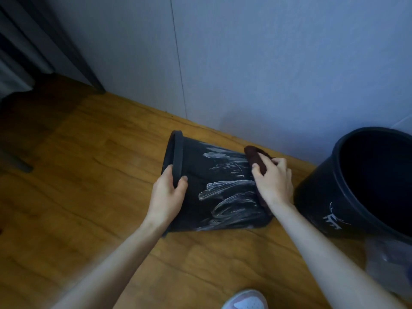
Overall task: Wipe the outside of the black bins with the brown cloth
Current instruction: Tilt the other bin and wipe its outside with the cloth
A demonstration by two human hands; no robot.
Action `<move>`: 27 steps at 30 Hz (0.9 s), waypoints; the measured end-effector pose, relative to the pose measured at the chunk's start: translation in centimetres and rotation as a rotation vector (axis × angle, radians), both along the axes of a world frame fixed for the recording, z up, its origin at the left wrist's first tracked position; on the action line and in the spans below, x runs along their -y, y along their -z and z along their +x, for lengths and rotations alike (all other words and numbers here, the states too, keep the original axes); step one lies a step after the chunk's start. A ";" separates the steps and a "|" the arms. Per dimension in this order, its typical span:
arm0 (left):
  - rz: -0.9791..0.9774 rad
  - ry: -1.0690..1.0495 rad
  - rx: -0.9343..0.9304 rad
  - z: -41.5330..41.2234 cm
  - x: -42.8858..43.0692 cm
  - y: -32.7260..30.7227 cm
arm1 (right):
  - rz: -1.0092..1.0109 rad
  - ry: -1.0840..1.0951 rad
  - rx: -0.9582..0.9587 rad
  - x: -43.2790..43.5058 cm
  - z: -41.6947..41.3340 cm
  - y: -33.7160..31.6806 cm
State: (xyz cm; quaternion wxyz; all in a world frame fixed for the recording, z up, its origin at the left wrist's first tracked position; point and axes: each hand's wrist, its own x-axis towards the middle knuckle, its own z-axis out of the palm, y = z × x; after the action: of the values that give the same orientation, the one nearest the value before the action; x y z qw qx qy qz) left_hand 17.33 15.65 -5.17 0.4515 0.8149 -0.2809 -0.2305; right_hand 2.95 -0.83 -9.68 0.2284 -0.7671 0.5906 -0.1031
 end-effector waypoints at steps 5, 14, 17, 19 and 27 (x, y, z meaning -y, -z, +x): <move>-0.008 0.056 0.034 -0.6 1.1 -0.8 | -0.142 -0.278 0.252 -6.6 5.3 -3.5; 0.042 0.010 -0.025 0.6 0.1 -0.8 | -0.060 -0.049 0.083 -0.7 0.2 0.5; 0.052 0.018 -0.014 0.6 0.5 -1.0 | 0.009 0.054 0.020 0.7 -1.7 1.2; 0.046 0.027 -0.016 0.4 1.0 -1.3 | 0.018 0.055 0.020 0.4 -1.6 0.7; 0.074 0.038 0.051 -0.6 3.5 -2.3 | -0.159 -0.361 0.298 -7.1 3.9 -3.6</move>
State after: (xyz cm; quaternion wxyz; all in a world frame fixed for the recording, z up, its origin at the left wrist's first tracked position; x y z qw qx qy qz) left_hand 16.72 12.11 -2.88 0.4095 0.8311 -0.2989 -0.2285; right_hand 6.87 6.30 -6.09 0.2667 -0.8520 0.3938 -0.2189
